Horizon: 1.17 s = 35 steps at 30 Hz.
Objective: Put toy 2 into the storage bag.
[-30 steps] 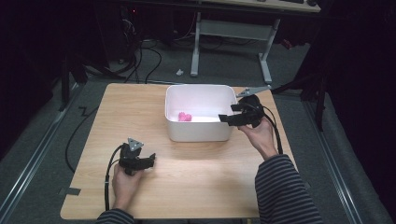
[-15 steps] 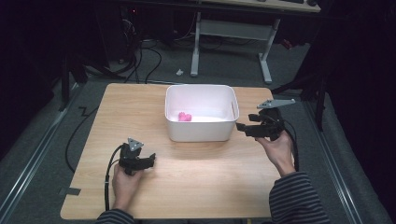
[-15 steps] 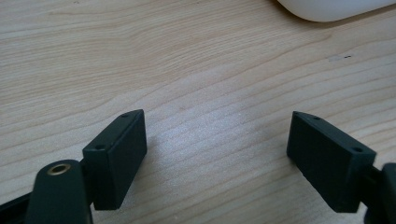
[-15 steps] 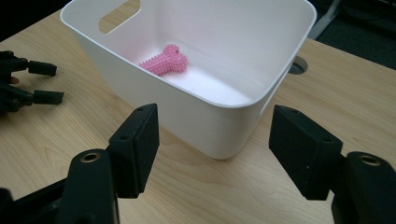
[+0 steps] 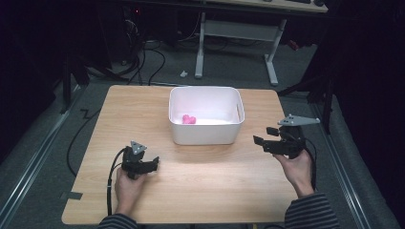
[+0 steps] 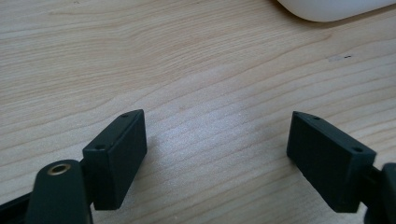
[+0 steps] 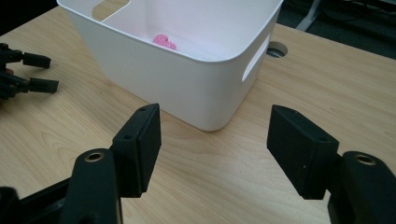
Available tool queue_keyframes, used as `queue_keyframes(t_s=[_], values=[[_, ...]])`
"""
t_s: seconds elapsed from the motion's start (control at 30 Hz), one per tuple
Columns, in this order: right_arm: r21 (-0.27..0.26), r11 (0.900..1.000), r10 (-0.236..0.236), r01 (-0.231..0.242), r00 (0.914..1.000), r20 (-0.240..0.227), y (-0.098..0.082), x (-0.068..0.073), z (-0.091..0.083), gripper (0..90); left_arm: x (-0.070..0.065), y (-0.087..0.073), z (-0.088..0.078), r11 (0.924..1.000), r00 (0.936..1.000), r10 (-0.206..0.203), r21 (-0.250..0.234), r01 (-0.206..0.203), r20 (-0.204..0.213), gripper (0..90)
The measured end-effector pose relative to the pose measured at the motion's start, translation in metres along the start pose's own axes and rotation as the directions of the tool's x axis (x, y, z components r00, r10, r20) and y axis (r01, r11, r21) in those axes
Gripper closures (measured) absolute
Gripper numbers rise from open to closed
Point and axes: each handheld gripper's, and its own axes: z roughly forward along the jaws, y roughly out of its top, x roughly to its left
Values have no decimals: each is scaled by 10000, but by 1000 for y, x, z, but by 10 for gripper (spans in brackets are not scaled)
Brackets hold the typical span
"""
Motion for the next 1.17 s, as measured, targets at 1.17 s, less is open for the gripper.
queue_keyframes(t_s=[1.17], values=[[690, 9928, 824, -978, 9767, 1984, -131, -28, 92, 332, 0, 0, 0, 10000, 10000, 7, 10, -7, -11, 202]])
